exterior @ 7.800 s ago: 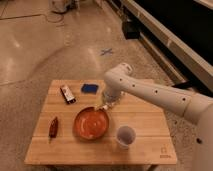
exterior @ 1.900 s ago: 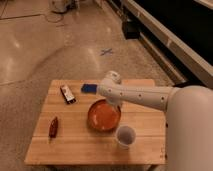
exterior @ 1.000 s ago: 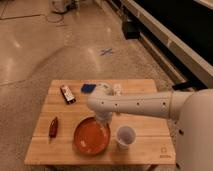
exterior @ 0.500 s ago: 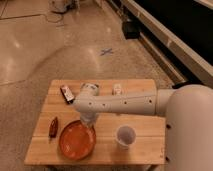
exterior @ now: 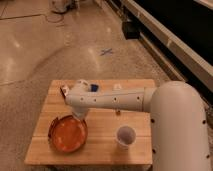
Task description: Drag the ceramic bowl in a circle
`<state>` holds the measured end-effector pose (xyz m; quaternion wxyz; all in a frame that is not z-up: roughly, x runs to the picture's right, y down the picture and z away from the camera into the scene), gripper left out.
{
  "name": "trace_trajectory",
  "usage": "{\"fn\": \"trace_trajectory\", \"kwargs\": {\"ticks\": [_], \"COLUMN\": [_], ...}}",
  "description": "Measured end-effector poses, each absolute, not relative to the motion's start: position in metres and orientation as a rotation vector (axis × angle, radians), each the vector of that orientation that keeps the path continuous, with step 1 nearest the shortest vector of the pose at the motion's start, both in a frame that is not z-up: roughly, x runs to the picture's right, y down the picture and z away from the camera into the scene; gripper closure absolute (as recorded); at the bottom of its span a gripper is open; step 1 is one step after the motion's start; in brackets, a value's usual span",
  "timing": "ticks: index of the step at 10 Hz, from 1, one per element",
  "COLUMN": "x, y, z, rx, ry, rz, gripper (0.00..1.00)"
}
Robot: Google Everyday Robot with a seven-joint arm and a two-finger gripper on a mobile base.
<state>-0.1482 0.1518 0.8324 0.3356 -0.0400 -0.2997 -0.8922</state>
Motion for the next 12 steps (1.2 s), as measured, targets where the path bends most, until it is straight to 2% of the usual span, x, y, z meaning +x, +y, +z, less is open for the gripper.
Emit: {"fn": "trace_trajectory", "kwargs": {"ticks": [4, 7, 12], "x": [-0.138, -0.105, -0.027], "y": [0.105, 0.076, 0.07], "z": [0.88, 0.91, 0.928], "rx": [-0.112, -0.194, -0.382], "ry": [-0.678, -0.581, -0.477], "rz": [-2.32, -2.311, -2.276], "gripper": [1.0, 1.0, 1.0]}}
